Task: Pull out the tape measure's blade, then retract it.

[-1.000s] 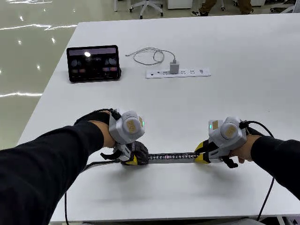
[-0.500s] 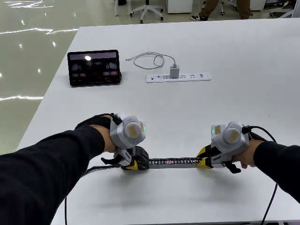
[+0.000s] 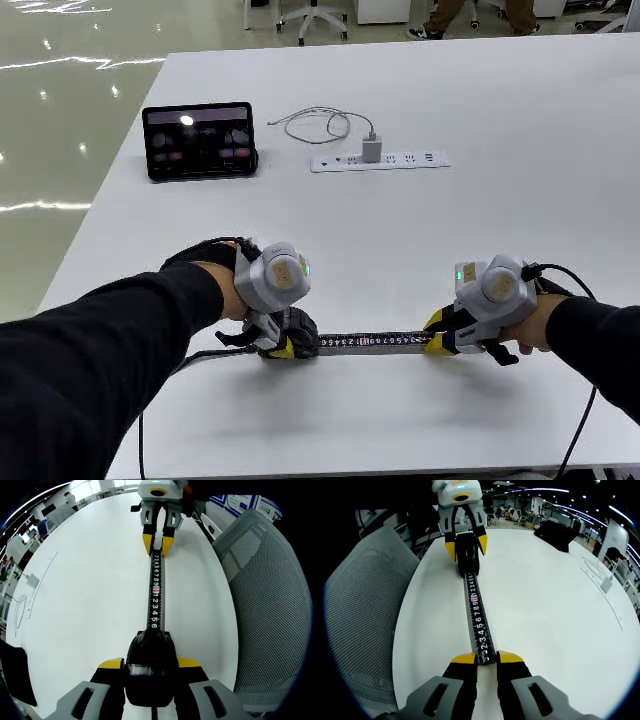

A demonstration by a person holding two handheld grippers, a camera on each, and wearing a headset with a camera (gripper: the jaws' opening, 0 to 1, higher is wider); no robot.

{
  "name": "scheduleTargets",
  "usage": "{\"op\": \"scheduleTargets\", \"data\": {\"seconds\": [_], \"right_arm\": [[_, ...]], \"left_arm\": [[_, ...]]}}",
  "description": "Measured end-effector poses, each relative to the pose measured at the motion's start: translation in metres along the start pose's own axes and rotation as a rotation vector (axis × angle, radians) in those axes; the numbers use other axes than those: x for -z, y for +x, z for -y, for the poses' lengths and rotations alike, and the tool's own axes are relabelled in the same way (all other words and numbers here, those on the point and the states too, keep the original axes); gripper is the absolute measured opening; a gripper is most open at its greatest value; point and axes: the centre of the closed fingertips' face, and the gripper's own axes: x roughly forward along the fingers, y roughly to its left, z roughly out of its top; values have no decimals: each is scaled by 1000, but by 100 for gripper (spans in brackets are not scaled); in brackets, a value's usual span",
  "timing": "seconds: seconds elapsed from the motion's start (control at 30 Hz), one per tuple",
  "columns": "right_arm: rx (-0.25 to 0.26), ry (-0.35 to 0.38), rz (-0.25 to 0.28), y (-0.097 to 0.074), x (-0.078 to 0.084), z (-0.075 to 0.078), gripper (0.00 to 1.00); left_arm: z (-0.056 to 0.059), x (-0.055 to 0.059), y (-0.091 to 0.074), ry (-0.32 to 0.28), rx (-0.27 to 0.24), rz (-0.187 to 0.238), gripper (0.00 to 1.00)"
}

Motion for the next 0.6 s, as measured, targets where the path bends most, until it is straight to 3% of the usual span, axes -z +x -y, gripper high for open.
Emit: {"op": "scheduleTargets", "data": {"seconds": [0.6], "right_arm": [[8, 1, -14, -8, 10, 2, 9]], "left_arm": [[1, -1, 1, -3, -1, 0, 33]]}}
